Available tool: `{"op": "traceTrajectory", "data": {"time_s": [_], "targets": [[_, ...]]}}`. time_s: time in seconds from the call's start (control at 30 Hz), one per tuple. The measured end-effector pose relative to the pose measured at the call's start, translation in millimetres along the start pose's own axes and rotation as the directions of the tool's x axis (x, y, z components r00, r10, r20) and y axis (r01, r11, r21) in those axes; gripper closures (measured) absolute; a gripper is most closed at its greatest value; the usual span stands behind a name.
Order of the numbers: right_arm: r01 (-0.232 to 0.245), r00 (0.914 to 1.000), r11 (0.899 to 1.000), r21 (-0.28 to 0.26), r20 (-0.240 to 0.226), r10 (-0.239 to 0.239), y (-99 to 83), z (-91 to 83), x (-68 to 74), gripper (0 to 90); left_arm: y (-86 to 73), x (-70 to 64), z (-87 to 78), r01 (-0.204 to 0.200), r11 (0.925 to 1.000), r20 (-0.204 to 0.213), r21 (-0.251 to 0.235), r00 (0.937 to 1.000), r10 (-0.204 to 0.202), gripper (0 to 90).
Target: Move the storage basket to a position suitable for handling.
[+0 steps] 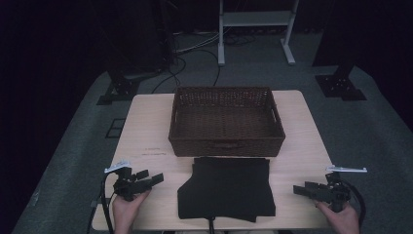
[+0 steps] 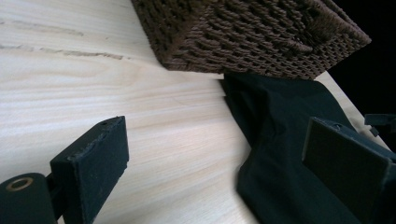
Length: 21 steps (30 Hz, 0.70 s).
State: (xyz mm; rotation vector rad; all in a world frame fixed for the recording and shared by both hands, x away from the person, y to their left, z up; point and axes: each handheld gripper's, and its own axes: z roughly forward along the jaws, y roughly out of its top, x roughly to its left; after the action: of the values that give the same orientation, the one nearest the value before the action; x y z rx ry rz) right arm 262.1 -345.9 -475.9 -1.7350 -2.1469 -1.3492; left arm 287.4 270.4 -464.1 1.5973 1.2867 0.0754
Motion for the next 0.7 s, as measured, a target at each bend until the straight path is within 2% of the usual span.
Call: {"op": "traceTrajectory", "data": {"time_s": [0.17, 0.47, 0.57, 0.7], "targets": [[-0.006, 1.0000, 1.000, -0.005, -0.005, 0.006, 0.0, -0.3, 1.7, 19.6, 2.5, -5.5, 4.3, -0.002, 1.0000, 0.011, 0.009, 0.9999, 0.002, 6.1], [-0.007, 0.9996, 1.000, -0.015, -0.027, 0.007, 7.6, 0.6, 15.0, 18.4, 6.8, -17.1, 16.6, -0.018, 0.9987, 0.037, 0.047, 0.9992, 0.016, 6.1], [-0.001, 0.9992, 1.000, -0.006, -0.041, 0.000, 11.8, 5.0, 20.8, 18.3, 6.2, -22.5, 24.9, -0.033, 0.9974, 0.047, 0.064, 0.9985, 0.030, 6.1], [0.013, 0.9986, 1.000, 0.020, -0.051, -0.012, 17.8, 13.7, 28.9, 18.4, 4.8, -29.3, 37.5, -0.030, 0.9952, 0.066, 0.093, 0.9975, 0.024, 6.1]]}}
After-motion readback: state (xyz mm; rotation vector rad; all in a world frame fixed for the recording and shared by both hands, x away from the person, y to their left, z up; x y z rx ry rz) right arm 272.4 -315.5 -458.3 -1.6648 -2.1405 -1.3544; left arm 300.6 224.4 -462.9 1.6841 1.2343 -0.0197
